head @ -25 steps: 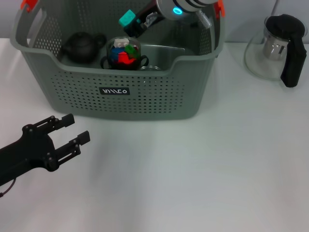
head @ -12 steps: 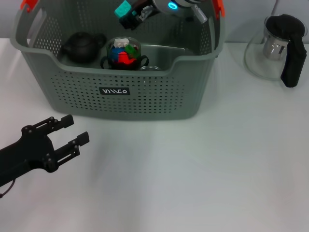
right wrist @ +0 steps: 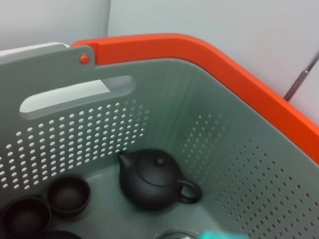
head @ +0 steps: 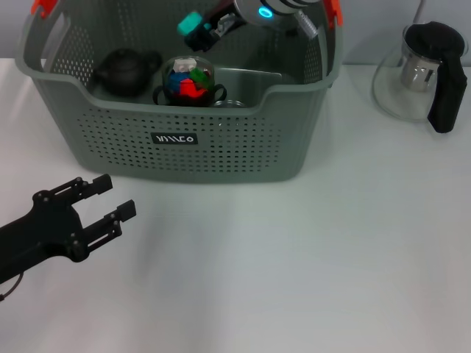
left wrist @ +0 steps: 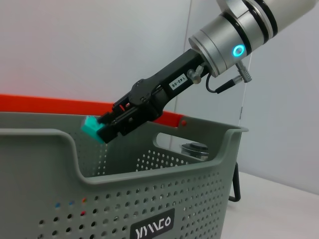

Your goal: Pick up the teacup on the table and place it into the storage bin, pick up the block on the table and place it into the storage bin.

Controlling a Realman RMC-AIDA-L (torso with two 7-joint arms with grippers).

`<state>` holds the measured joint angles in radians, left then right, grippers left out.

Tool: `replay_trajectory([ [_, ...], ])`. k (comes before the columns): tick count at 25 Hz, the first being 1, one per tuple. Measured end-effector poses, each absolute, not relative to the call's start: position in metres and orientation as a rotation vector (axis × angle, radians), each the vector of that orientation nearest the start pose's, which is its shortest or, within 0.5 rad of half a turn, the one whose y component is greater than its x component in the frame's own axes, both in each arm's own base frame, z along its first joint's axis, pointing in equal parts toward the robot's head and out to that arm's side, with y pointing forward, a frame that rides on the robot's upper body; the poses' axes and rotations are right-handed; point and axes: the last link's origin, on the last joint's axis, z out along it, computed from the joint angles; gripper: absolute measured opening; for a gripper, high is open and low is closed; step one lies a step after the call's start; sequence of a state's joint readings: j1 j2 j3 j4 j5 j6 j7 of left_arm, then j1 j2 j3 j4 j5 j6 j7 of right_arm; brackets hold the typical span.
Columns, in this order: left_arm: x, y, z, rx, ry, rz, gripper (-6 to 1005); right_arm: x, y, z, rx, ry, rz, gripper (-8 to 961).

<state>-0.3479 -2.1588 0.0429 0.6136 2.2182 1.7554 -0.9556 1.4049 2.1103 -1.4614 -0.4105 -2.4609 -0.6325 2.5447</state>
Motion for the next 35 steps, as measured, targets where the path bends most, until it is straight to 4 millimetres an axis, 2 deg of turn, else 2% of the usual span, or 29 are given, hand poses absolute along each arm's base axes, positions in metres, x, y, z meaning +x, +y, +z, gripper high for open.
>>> replay_trajectory([
  [13, -0.336, 0.24, 0.014, -2.319, -0.587, -0.851, 621, -0.004, 0.481, -0.088, -2.477, 0.35, -0.028, 595],
  [15, -0.336, 0.24, 0.015, -2.315, -0.588, -0.851, 621, -0.005, 0.476, -0.078, -2.491, 0.355, 0.046, 595],
  [18, -0.336, 0.24, 0.015, -2.315, -0.588, -0.852, 621, -0.01, 0.454, -0.043, -2.521, 0.313, 0.282, 594],
  [20, -0.336, 0.24, 0.015, -2.315, -0.589, -0.853, 621, -0.004, 0.431, -0.012, -2.509, 0.255, 0.449, 595],
  [21, -0.336, 0.24, 0.015, -2.314, -0.589, -0.853, 621, 0.001, 0.422, -0.001, -2.496, 0.238, 0.508, 596],
  [23, -0.336, 0.24, 0.015, -2.314, -0.588, -0.853, 622, 0.026, 0.396, 0.024, -2.468, 0.19, 0.637, 598],
  [26, -0.333, 0.243, 0.015, -2.319, -0.581, -0.865, 622, 0.06, 0.364, 0.043, -2.483, 0.11, 0.763, 624],
  [30, -0.327, 0.245, 0.019, -2.309, -0.547, -0.924, 622, 0.12, 0.321, 0.045, -2.598, 0.046, 0.913, 718],
  [35, -0.315, 0.237, 0.031, -2.384, -0.477, -1.015, 623, 0.191, 0.285, 0.042, -2.684, 0.085, 1.043, 706],
])
